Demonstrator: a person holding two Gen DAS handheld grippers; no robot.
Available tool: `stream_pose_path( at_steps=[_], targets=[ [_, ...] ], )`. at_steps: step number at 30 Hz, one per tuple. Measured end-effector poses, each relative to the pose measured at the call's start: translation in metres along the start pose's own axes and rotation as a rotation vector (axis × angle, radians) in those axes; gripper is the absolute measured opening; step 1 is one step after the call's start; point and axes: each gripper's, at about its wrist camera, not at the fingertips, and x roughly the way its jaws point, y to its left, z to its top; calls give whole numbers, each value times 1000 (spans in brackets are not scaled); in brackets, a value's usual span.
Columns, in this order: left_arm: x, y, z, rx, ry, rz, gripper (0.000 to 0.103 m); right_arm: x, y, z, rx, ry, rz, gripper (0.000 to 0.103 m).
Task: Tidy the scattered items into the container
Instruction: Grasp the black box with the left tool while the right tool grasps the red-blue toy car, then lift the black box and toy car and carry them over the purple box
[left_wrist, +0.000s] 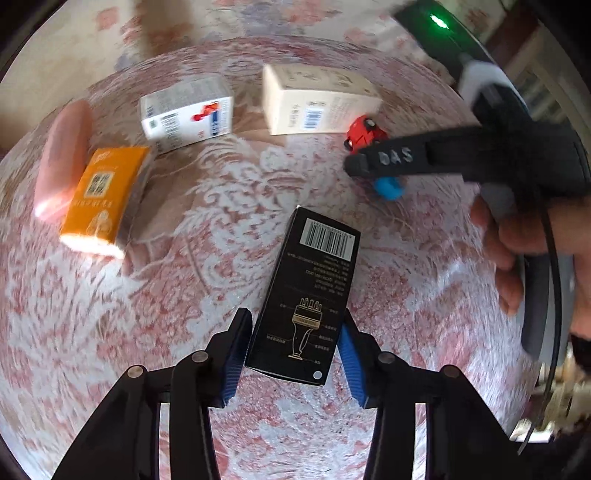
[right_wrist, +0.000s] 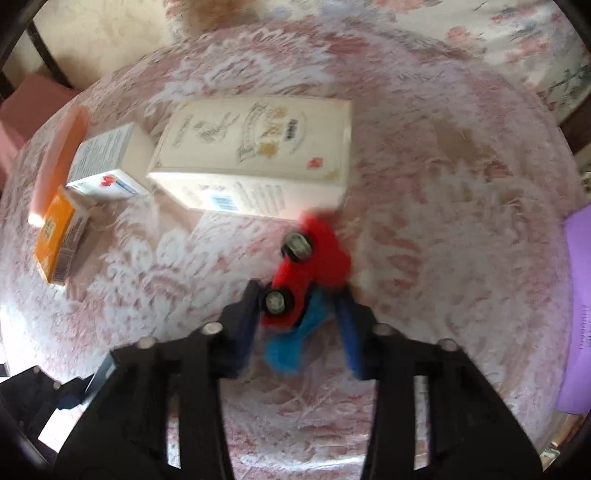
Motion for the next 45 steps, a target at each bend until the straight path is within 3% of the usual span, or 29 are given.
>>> stream_pose_path(
  at_steps=[6, 13, 28, 37, 45],
  targets=[
    [-7, 2, -2, -113, -40, 12, 45, 2, -6, -6, -7, -20, 66, 36],
    [-10, -4, -2, -164, -65, 2, 44, -7, -24, -19, -18, -35, 96, 36],
    [-10, -11, -3, -193, -65, 91, 44, -26, -40, -25, -28, -56, 87, 36],
    [-12, -6, -2, -266, -58, 179, 44, -35, -33, -29, -124, -91, 31, 36],
    [-14, -6, 3, -284, -68, 193, 45, -41, -30, -33, -175, -105, 23, 36]
  ],
)
